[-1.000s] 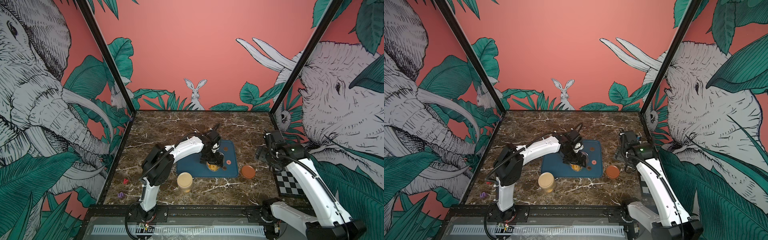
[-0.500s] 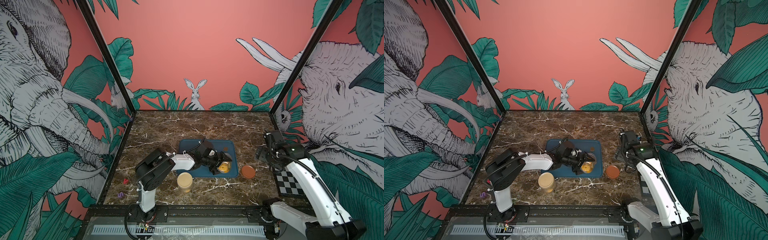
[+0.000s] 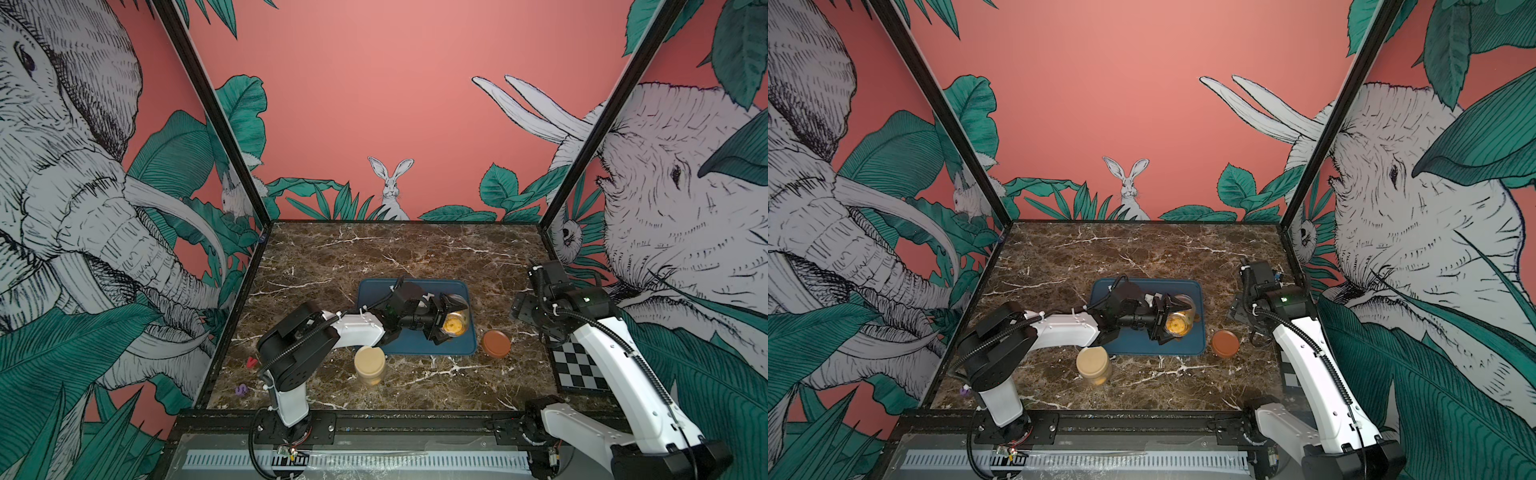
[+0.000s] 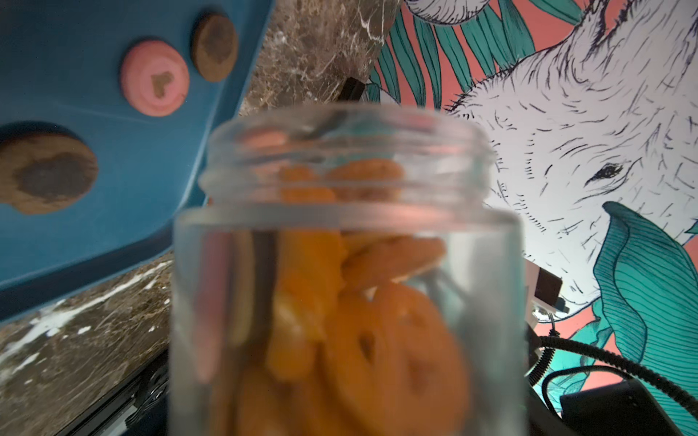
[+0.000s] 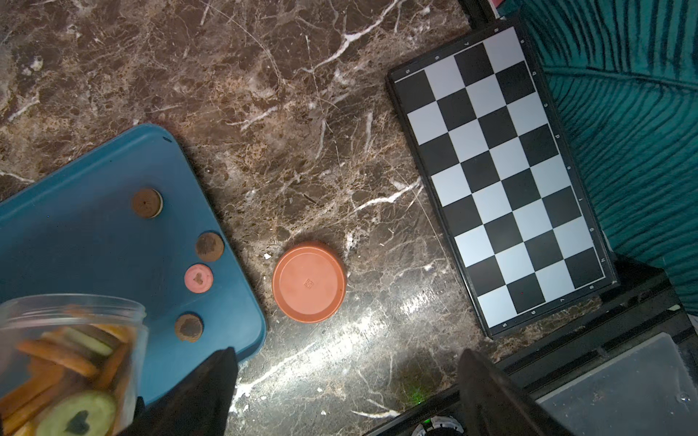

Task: Pour the cookies out of the jar
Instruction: Pour the cookies in the jar onto the tray.

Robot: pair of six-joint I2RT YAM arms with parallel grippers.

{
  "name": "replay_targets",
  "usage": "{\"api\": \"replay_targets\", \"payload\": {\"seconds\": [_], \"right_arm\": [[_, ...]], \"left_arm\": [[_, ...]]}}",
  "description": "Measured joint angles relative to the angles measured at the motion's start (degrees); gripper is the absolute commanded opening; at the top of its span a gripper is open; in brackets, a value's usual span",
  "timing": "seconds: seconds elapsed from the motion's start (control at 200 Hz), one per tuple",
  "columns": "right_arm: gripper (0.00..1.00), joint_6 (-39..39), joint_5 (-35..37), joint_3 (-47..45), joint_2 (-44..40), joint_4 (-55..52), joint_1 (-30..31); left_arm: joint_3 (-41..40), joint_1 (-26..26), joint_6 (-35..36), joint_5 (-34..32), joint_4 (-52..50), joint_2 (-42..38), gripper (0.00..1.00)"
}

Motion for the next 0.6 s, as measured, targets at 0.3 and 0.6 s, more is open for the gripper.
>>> {"api": "replay_targets", "payload": {"seconds": [0.3, 0.6], "right_arm": [[0.93, 0.17, 0.0, -0.22, -0.35, 0.17, 0.0], [0.92, 0.44, -0.02, -1.07, -1.16, 0.17, 0.0]], "left_arm": [[3.26, 0.9, 6.03, 0.94, -16.85, -1.55, 0.0], [8.46, 2.16, 12.7, 2.93, -29.24, 0.07, 0.0]]}}
